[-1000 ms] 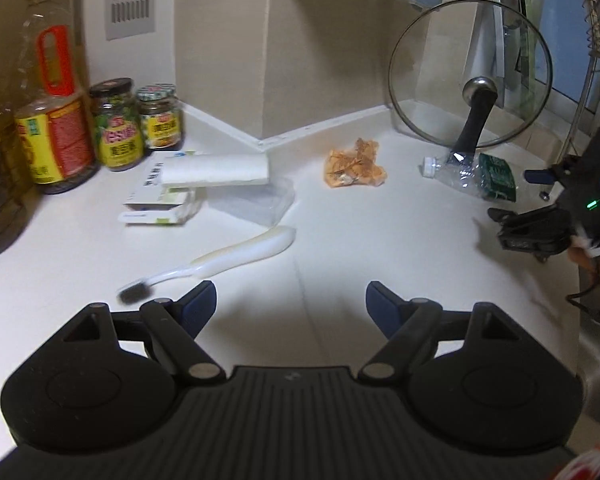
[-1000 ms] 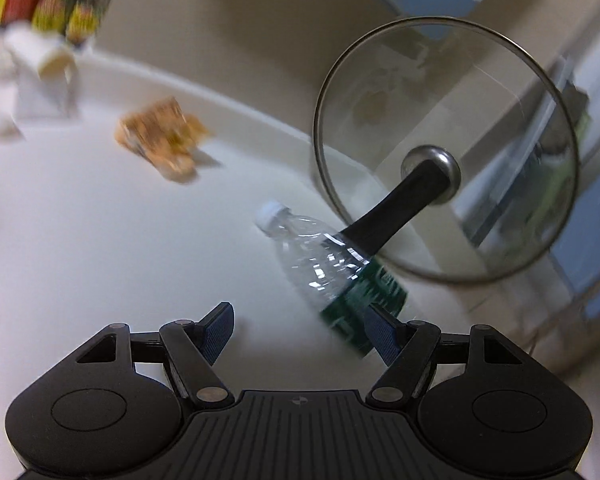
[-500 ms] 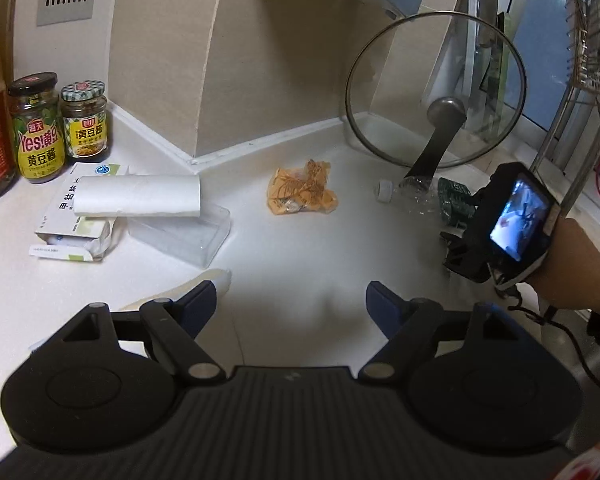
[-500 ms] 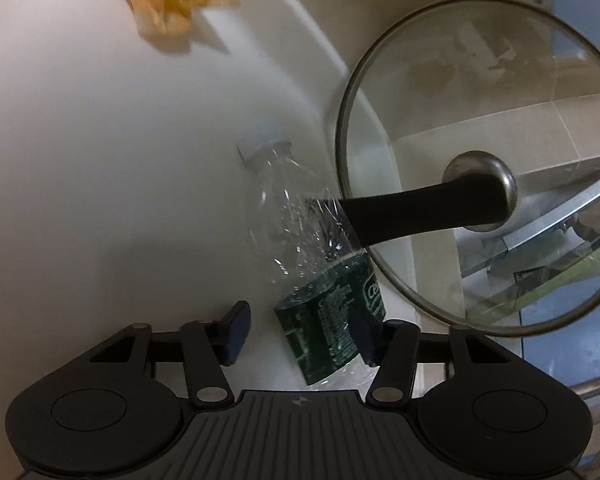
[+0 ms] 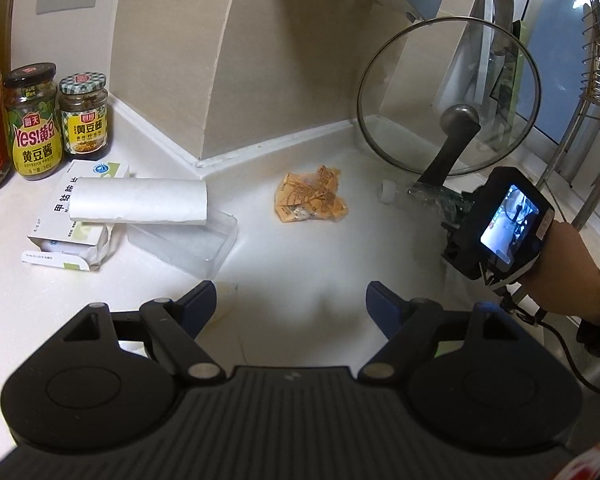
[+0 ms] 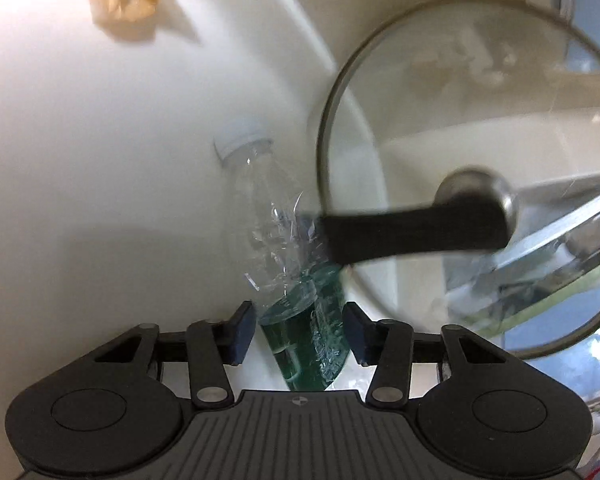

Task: Collect trash
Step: 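Grasp the clear water bottle by its green label with the right gripper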

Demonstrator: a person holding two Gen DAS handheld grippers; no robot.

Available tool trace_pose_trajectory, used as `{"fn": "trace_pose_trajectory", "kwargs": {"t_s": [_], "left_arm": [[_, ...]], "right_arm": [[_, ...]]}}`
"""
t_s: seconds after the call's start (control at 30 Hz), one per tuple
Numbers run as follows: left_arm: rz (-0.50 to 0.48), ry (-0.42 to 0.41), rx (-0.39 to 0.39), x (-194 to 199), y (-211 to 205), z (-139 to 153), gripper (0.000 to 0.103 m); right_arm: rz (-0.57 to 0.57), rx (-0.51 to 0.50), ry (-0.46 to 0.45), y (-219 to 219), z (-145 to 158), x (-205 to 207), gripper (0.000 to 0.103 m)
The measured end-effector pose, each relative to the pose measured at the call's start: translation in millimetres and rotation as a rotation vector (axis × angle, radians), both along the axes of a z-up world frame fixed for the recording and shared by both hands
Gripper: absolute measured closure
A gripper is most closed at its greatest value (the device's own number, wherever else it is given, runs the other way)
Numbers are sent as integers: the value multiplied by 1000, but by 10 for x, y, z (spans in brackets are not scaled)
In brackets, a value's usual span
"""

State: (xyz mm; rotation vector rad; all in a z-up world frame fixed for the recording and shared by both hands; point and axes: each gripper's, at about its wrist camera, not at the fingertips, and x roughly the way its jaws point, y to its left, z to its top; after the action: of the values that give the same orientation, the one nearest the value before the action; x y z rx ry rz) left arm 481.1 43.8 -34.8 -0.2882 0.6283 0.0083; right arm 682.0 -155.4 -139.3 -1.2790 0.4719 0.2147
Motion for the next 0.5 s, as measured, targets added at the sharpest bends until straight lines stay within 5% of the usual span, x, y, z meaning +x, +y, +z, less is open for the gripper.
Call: {"fn": "trace_pose_trajectory", "kwargs": {"t_s": [0.5], "left_arm": [[18,31,38,-9,104,-86,23]], "right_arm": [[22,6,12,139,7,170,70]]}}
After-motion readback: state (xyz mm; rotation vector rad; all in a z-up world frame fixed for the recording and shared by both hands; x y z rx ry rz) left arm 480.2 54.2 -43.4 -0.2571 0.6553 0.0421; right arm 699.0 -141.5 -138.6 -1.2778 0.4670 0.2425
